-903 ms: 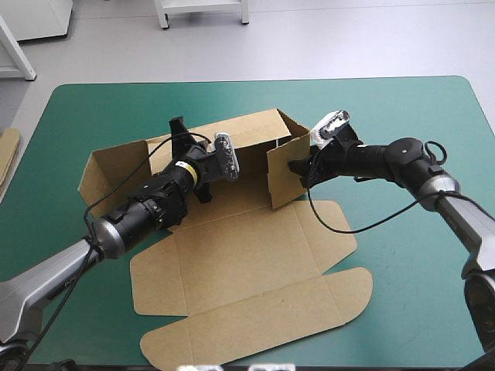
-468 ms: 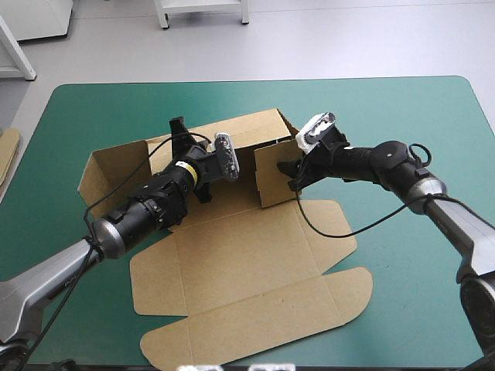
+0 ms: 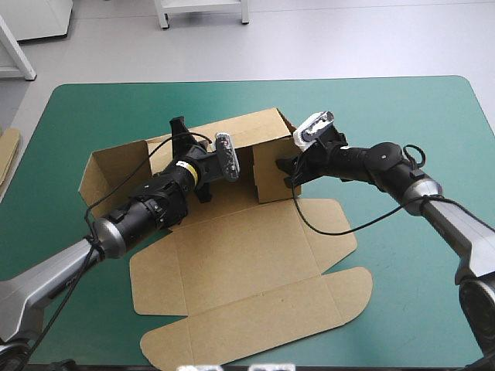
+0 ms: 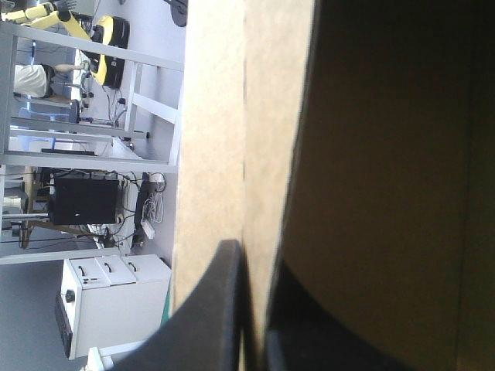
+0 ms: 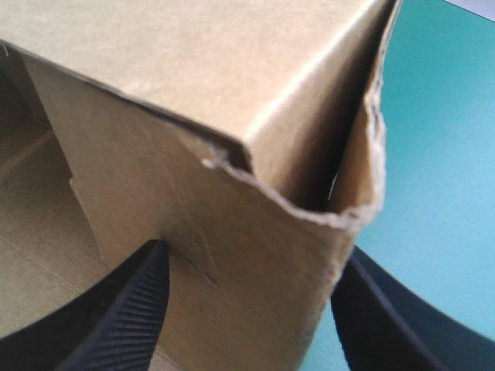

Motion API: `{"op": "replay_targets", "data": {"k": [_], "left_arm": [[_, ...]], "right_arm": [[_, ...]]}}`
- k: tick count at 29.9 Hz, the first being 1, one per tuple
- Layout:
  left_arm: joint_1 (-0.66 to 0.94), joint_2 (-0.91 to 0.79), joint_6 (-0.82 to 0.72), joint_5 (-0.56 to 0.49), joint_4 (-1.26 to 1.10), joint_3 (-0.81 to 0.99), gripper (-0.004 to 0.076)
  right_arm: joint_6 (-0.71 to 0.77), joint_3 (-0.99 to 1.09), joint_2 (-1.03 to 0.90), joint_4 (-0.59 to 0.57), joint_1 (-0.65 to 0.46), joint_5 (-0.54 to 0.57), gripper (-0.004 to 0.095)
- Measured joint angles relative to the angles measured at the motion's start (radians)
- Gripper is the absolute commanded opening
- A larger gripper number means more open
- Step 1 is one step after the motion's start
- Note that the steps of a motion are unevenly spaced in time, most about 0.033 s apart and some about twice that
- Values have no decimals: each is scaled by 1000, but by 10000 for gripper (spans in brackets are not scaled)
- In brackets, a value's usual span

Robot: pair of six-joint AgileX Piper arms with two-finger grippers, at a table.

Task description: Fold the box

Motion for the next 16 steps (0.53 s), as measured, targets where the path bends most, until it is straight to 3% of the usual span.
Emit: {"op": "replay_targets", "data": {"k": [16], "left_arm": [[0,11,-28,21,-16,-46,-8]], "right_arm": [[-26,0,0,59,0,-31,550]]}}
